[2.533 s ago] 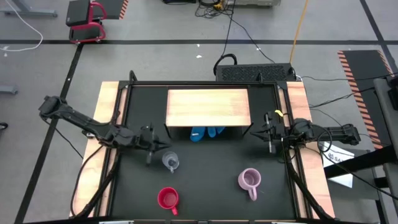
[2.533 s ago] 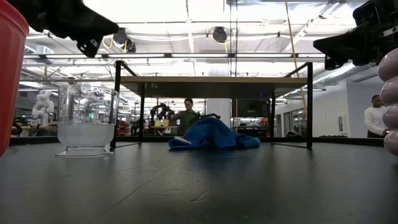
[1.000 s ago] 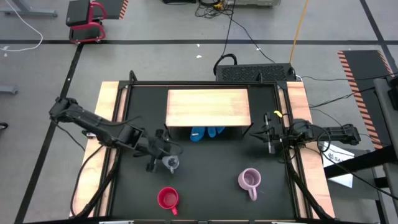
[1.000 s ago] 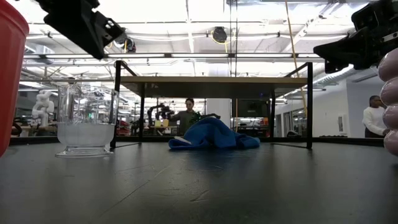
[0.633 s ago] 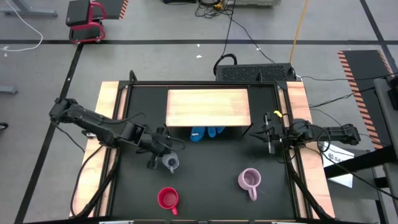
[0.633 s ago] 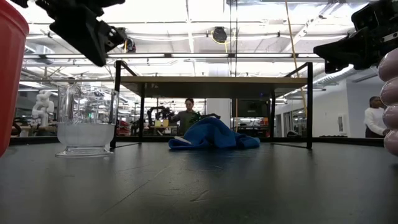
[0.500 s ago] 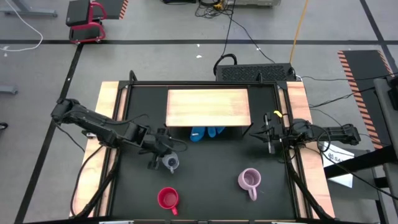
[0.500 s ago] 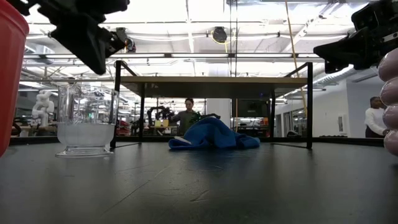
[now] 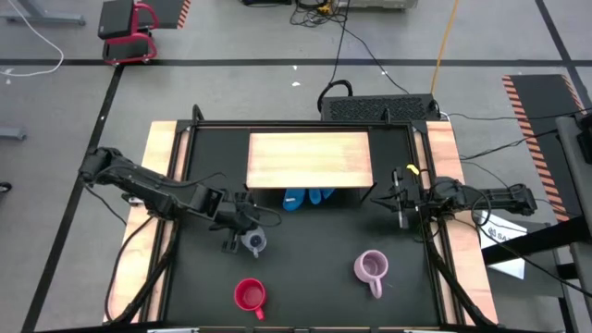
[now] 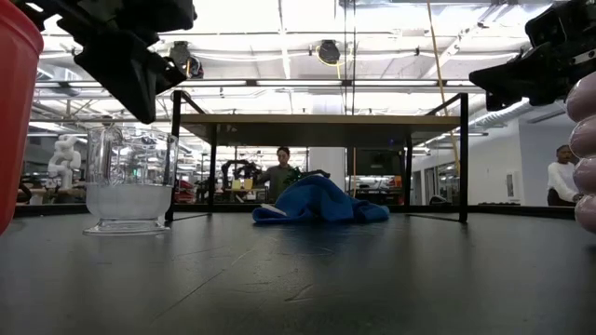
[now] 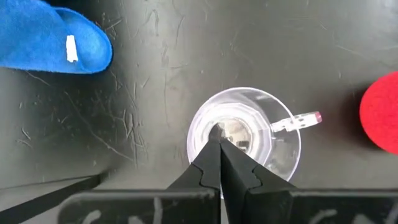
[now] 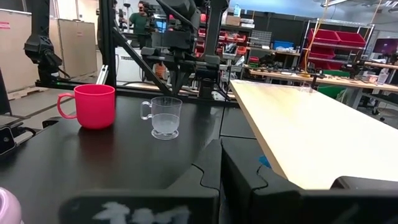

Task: Stack small to large cups/mugs on shelf
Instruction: Put the transparent mug on the shelf

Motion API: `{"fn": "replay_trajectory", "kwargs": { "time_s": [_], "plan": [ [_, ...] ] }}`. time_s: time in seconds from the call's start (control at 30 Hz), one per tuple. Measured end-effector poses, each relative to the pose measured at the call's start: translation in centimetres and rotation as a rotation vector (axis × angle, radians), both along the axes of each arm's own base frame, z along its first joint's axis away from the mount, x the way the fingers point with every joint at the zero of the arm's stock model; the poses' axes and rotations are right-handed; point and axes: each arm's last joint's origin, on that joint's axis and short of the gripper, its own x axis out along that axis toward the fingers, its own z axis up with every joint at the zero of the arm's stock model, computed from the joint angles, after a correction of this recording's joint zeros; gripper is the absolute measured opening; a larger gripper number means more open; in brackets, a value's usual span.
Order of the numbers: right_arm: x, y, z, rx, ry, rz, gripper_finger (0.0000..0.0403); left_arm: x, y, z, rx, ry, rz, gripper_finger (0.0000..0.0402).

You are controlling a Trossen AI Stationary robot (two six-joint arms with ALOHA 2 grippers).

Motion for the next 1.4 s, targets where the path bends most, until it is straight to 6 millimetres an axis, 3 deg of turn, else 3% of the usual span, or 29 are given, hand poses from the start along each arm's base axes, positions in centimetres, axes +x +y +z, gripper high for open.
{"fn": "replay_trajectory", "kwargs": {
  "time_s": [1.4],
  "plan": [
    [0.0, 0.0, 0.0, 0.022, 0.003, 0.000, 0.0000, 0.2, 1.1, 0.0, -0.029, 0.016, 0.067, 0.0175]
  ]
}}
